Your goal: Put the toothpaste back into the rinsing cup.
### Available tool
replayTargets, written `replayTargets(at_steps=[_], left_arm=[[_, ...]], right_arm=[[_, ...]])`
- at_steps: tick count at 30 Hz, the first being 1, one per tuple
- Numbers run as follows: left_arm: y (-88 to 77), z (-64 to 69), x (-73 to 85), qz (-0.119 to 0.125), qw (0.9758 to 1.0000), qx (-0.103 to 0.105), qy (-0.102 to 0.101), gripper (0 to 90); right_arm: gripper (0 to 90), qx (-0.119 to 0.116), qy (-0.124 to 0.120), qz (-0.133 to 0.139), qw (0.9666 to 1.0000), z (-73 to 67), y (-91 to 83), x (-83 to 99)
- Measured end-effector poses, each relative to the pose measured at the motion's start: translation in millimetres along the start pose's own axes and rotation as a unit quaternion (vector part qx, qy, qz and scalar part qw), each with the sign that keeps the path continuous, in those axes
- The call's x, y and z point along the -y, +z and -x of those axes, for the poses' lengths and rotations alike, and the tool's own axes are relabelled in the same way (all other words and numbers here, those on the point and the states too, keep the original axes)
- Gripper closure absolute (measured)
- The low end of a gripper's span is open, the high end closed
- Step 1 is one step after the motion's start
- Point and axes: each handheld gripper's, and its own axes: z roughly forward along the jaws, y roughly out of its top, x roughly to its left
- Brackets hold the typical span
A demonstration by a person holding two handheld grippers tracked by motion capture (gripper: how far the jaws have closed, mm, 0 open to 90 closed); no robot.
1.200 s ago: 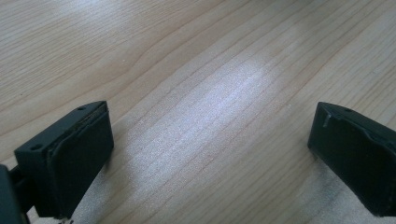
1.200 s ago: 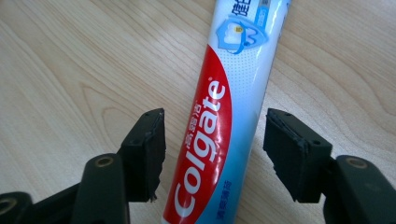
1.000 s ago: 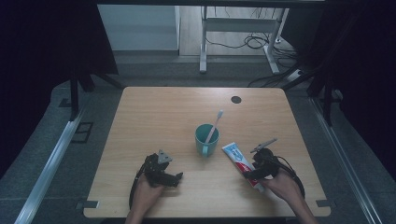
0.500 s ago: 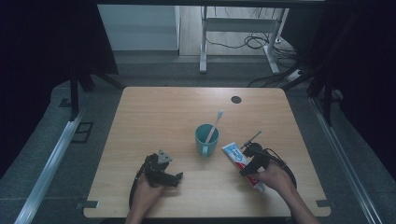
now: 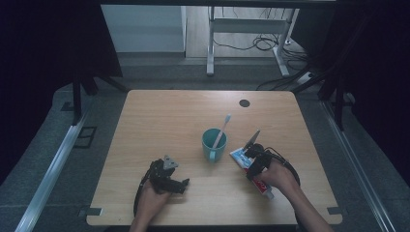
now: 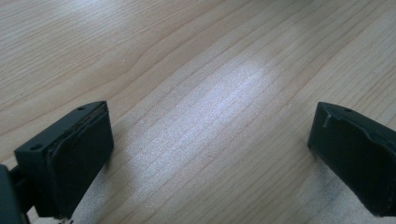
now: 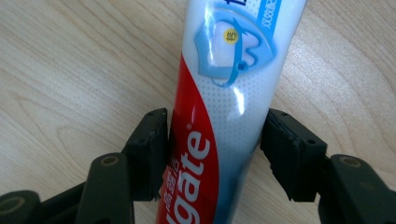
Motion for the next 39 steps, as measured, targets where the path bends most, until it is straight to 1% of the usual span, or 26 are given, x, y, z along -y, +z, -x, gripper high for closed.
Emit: replayTargets(at_steps=[1, 7, 9, 10, 13, 17, 24, 26, 28, 31, 33, 39], left_arm=[[0.0, 0.0, 0.0, 0.000, 1.0000, 0.000, 0.000, 0.2], [0.0, 0.0, 0.0, 0.000, 1.0000, 0.000, 0.000, 0.2], [0.0, 0.0, 0.0, 0.000, 1.0000, 0.000, 0.000, 0.2], [0.0, 0.0, 0.0, 0.000, 1.0000, 0.000, 0.000, 0.2], [0.0, 0.0, 0.0, 0.000, 1.0000, 0.000, 0.000, 0.2], [0.0, 0.0, 0.0, 0.000, 1.0000, 0.000, 0.000, 0.2], [0.0, 0.0, 0.0, 0.000, 1.0000, 0.000, 0.000, 0.2], [0.0, 0.0, 0.0, 0.000, 1.0000, 0.000, 0.000, 0.2], [0.0, 0.0, 0.0, 0.000, 1.0000, 0.000, 0.000, 0.2], [0.0, 0.0, 0.0, 0.000, 1.0000, 0.000, 0.000, 0.2], [0.0, 0.0, 0.0, 0.000, 1.0000, 0.000, 0.000, 0.2], [0.0, 0.0, 0.0, 0.000, 1.0000, 0.000, 0.000, 0.2]], right_arm=[[43.1, -0.003, 0.001, -0.003, 1.0000, -0.1, 0.5, -0.9], [46.9, -0.001, 0.010, -0.010, 0.9999, 0.5, 1.9, -3.4], [51.6, -0.004, 0.017, -0.008, 0.9998, 1.0, 1.2, -3.0], [53.4, -0.005, 0.012, -0.006, 0.9999, 2.5, 0.6, -2.4], [62.6, -0.011, 0.012, 0.002, 0.9999, 3.1, -2.4, -0.5], [68.0, -0.011, 0.008, 0.008, 0.9999, 3.4, -5.7, 1.7], [70.6, -0.014, 0.000, 0.011, 0.9998, 2.9, -7.6, 2.2], [71.0, -0.010, -0.005, 0.010, 0.9999, 2.1, -8.2, 2.0], [71.2, -0.014, -0.007, 0.011, 0.9998, 1.6, -8.8, 2.5], [71.3, -0.020, -0.007, 0.021, 0.9995, 0.8, -10.9, 4.1], [71.4, -0.020, -0.010, 0.027, 0.9994, 0.9, -13.6, 5.5], [71.5, -0.021, -0.013, 0.055, 0.9982, 1.6, -21.3, 11.7]])
